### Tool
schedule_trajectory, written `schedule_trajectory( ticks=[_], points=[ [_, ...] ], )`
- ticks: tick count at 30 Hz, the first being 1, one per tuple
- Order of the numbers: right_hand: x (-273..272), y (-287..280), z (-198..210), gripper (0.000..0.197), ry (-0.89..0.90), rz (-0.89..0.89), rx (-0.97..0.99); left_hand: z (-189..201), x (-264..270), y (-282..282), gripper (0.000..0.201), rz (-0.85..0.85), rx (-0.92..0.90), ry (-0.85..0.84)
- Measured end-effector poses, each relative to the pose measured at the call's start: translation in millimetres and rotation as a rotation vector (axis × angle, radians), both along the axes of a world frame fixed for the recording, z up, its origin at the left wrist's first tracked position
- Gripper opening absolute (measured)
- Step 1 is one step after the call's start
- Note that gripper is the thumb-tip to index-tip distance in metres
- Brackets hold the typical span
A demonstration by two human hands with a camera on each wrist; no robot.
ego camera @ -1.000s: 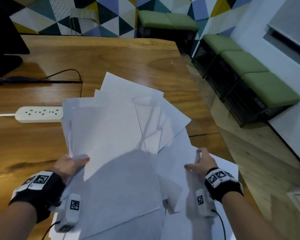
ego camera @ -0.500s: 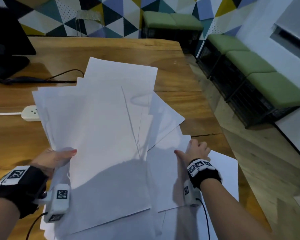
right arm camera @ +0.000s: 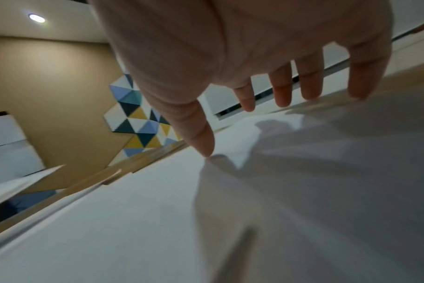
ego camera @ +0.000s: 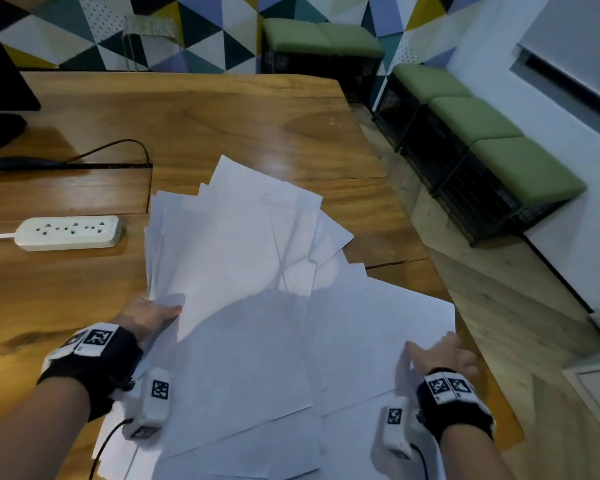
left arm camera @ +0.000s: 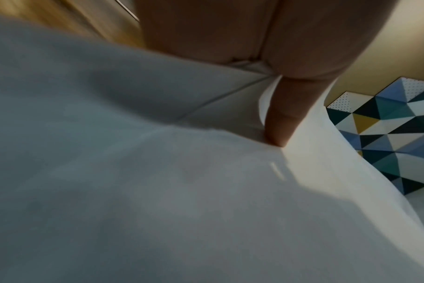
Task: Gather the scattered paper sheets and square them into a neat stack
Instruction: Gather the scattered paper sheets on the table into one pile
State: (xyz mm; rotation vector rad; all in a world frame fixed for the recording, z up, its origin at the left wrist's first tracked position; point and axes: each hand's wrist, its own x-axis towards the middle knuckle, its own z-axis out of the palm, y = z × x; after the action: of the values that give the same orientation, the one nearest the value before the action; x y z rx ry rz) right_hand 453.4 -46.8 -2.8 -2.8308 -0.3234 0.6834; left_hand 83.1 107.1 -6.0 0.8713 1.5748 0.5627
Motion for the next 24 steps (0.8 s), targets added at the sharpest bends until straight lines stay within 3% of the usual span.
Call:
schedule_trajectory(
  ticks=[6,9,12,15,19,24],
  points=[
    [-20.5,20.1,1.9,0.081,0.209,0.01,0.226,-8.6,4.1,6.6,0.032,-0.087,-0.05,0.11],
    [-23.1,25.8,1.9,0.079,0.086,0.014,0.171,-21.8,-3.3,9.6,0.032,-0.079,-0.048,0.142],
    [-19.0,11.0,1.4,0.076,-0.007,-0.058,0.041,-25.1,-8.0,10.6,0.056,-0.107,-0.052,0.148],
    [-20.1,1.7,3.2,0.077,0.052,-0.096,0.085,-12.6,-4.6,5.1,0.029,-0.109,-0.054,0.146],
    [-33.6,13.4,7.1,0.08,0.272,-0.018,0.321,-9.4,-0.4,4.1,0.035,-0.122,-0.037,0.179],
    [-51.0,22.1,5.3,0.047,0.26,0.189,0.265,-8.6,3.6,3.5,0.038,-0.16,-0.039,0.187]
  ],
)
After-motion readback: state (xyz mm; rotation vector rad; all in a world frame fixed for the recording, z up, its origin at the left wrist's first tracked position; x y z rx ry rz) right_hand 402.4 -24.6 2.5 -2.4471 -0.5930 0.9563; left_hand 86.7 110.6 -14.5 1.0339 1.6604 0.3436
